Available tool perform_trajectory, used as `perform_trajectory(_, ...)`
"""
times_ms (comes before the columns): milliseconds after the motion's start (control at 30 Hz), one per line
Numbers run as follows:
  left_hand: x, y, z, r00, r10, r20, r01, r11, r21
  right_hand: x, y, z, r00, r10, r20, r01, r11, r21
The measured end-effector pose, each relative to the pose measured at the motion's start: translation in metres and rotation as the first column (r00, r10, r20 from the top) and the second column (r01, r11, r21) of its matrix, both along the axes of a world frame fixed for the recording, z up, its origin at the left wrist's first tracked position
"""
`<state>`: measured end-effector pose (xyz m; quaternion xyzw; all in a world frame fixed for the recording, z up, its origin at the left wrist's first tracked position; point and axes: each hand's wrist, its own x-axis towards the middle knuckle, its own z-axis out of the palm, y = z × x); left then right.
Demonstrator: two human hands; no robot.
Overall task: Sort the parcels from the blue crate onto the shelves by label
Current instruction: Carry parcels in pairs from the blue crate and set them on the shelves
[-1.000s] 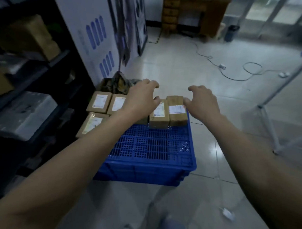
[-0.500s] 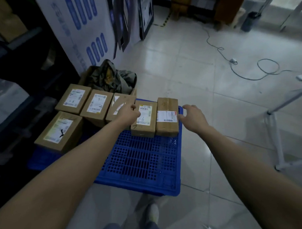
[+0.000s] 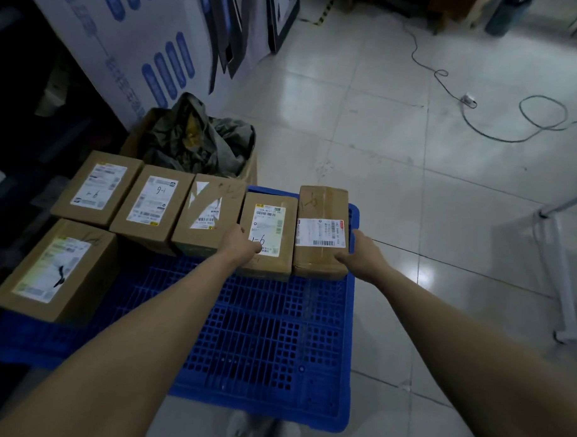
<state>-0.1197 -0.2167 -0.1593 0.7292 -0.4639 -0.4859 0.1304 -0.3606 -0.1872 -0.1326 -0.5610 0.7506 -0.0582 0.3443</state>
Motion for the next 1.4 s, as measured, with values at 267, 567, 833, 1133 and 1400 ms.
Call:
perform_trajectory(267,-0.011,-0.011,-0.045,0.971,-0.023,0.239,0.011,0.999,0.05,-0.013,-0.017,-0.064,0.875,-0.364,0.319,0.311,0.928,0.207)
perform_trajectory(567,-0.012,-0.034,-0.067,0.976,0.207,-0.064,-0.202,0.976,0.079,-0.028,-0.036,-0.084,0.687,-0.575,0.444,0.446,0.817,0.366)
perform_trajectory(833,-0.004,-0.036,-0.061,0.938,0.276,-0.212,-0.259,0.96,0.102,-0.036,-0.028,-0.084,0.534,-0.66,0.527,0.429,0.75,0.504)
perform_trajectory(1133,-0.009,-0.034,-0.036,0.96,0.183,-0.211,-0.153,0.976,0.152,-0.014,-0.024,-0.072,0.529,-0.619,0.58,0.464,0.784,0.413)
perform_trajectory(1400,0.013,-0.032,-0.078,0.929,0.198,-0.311,-0.151,0.974,0.168,-0.018,-0.018,-0.099,0.545,-0.592,0.594,0.5,0.798,0.337)
